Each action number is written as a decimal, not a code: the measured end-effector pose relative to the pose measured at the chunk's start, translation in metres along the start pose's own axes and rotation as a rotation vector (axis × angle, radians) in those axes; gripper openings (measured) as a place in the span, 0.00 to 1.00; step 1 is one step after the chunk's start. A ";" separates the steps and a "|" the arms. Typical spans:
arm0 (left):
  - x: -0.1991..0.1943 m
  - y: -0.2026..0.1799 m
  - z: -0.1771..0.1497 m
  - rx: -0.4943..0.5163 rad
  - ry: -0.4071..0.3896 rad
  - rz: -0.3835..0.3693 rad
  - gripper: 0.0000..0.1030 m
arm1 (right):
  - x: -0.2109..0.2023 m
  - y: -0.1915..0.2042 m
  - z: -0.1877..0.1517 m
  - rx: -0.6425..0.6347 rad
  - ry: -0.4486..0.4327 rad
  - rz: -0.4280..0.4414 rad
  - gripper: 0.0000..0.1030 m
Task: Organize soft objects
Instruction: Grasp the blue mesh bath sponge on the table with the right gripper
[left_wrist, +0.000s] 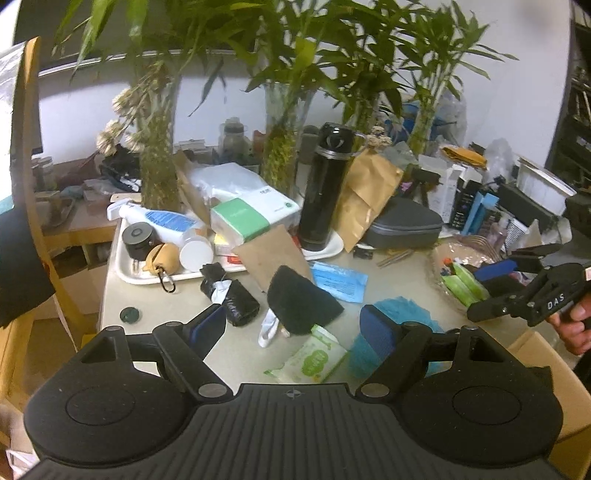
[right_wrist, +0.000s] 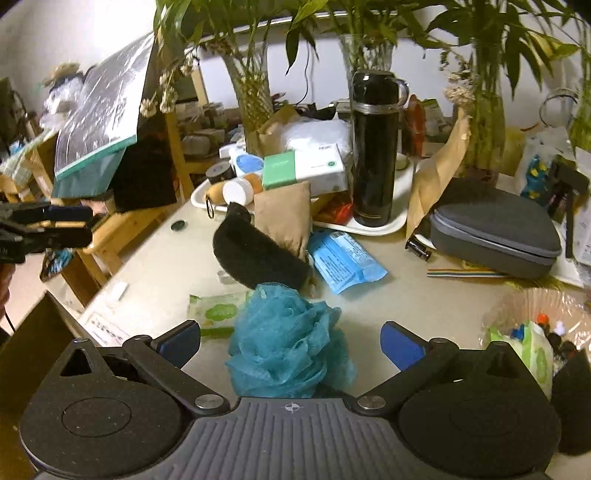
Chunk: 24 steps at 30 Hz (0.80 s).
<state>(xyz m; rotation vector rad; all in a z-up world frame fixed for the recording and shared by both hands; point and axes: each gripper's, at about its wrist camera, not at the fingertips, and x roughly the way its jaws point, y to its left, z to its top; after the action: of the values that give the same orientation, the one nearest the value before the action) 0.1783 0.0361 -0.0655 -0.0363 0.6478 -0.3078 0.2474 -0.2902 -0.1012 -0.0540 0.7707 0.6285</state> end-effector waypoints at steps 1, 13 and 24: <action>0.002 0.001 -0.001 -0.011 0.010 0.008 0.78 | 0.003 -0.001 0.001 -0.008 0.008 -0.001 1.00; 0.011 0.002 0.004 -0.054 0.041 0.011 0.78 | 0.042 -0.012 0.007 -0.045 0.091 0.015 0.92; 0.017 0.000 0.004 -0.032 0.053 0.038 0.78 | 0.088 -0.018 0.009 -0.048 0.207 0.115 0.74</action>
<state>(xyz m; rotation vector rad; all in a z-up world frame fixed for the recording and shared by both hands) 0.1938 0.0310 -0.0720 -0.0462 0.7055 -0.2625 0.3108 -0.2576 -0.1565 -0.1212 0.9637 0.7585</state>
